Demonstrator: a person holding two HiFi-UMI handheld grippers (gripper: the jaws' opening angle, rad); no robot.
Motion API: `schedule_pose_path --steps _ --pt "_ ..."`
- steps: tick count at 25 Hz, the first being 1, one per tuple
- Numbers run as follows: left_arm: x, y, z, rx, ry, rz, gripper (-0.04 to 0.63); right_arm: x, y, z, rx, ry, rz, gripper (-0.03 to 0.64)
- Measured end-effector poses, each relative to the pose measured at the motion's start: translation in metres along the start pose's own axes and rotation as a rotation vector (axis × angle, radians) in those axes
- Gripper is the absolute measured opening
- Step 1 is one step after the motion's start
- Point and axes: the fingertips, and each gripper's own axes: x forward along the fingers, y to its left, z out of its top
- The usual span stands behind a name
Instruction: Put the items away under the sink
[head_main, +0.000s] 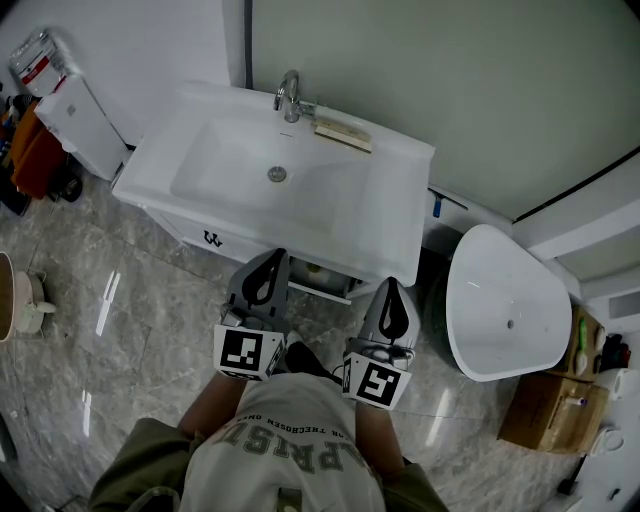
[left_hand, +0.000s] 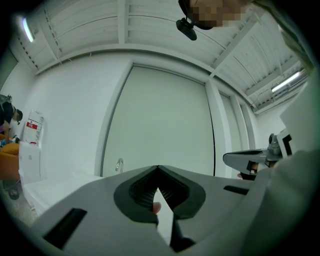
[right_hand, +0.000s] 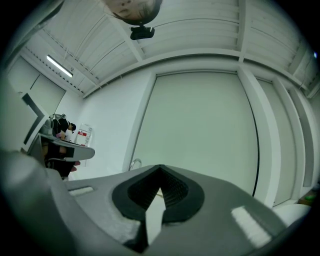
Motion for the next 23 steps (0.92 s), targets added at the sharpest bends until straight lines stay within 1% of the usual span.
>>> schedule_pose_path --steps 9,13,16,17,20,23 --pt "0.001 -0.004 0.0 0.015 0.007 -0.009 0.009 0.003 0.004 0.005 -0.011 -0.015 0.018 -0.002" --pt "0.004 -0.006 0.012 -0.011 -0.04 -0.005 0.009 0.005 0.007 0.007 -0.019 -0.016 0.032 -0.002" --pt "0.004 -0.006 0.007 0.035 -0.017 -0.013 0.009 0.007 0.008 0.011 0.001 -0.025 0.032 -0.002" --pt "0.004 -0.006 0.007 0.036 -0.016 -0.013 0.009 0.007 0.009 0.012 0.007 -0.028 0.03 -0.002" --pt "0.005 -0.006 0.014 -0.004 -0.046 -0.002 0.009 0.005 0.009 0.008 -0.02 -0.015 0.04 -0.002" --pt "0.003 -0.005 0.013 -0.004 -0.038 0.003 0.009 0.004 0.009 0.005 -0.03 -0.008 0.046 -0.002"
